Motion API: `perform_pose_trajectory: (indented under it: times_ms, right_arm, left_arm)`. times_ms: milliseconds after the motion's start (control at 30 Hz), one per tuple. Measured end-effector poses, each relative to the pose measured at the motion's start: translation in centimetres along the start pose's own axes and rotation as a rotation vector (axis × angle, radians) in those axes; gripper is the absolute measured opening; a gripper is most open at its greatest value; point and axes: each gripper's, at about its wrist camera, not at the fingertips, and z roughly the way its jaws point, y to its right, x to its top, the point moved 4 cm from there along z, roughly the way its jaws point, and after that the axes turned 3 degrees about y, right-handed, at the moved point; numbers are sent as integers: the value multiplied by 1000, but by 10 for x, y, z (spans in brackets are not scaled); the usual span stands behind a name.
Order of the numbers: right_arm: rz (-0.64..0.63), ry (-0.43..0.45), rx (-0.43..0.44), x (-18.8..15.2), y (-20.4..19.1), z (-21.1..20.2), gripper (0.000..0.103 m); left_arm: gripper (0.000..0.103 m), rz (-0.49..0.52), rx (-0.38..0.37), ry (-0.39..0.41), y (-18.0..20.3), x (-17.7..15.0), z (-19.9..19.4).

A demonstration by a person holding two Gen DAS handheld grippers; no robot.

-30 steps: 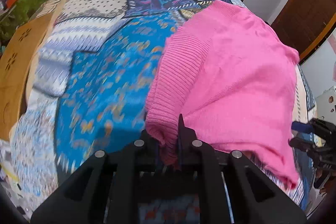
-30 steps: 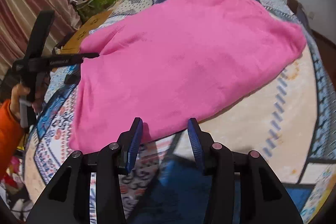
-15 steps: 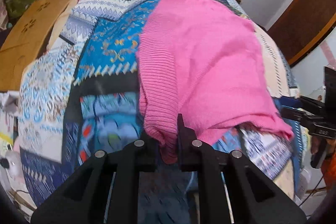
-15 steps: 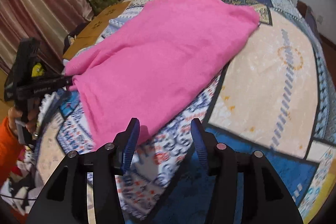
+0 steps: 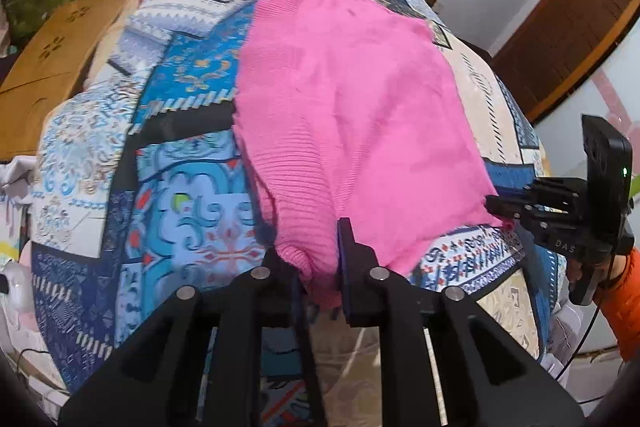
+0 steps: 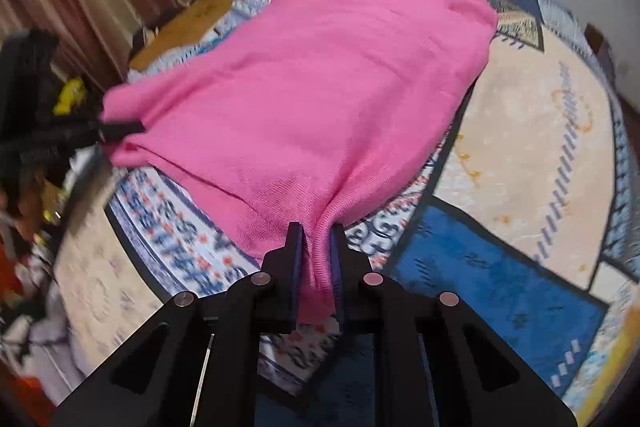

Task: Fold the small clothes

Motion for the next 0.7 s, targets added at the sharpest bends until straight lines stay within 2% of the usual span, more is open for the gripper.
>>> perform_pose_trajectory:
  times_ms: [100, 267, 400, 533, 567, 600, 700]
  right_arm:
    - [-16, -6, -28, -3, 6, 0, 11]
    - [21, -10, -71, -8, 25, -7, 11]
    - [51, -6, -96, -14, 33, -21, 12]
    - [86, 57, -84, -14, 32, -47, 12]
    - [82, 74, -75, -13, 29, -56, 12]
    - [79, 86, -70, -13, 27, -61, 14]
    - [48, 115, -59, -10, 14, -82, 33]
  left_arm:
    - [19, -10, 3, 7, -6, -1, -8]
    - [19, 23, 105, 38, -16, -4, -22]
    - [19, 31, 137, 41, -25, -7, -31]
    - [23, 83, 147, 65, -18, -10, -42]
    - [29, 98, 153, 76, -15, -11, -45]
    - [35, 118, 164, 90, -10, -12, -49]
    - [41, 167, 172, 122, 5, -15, -55]
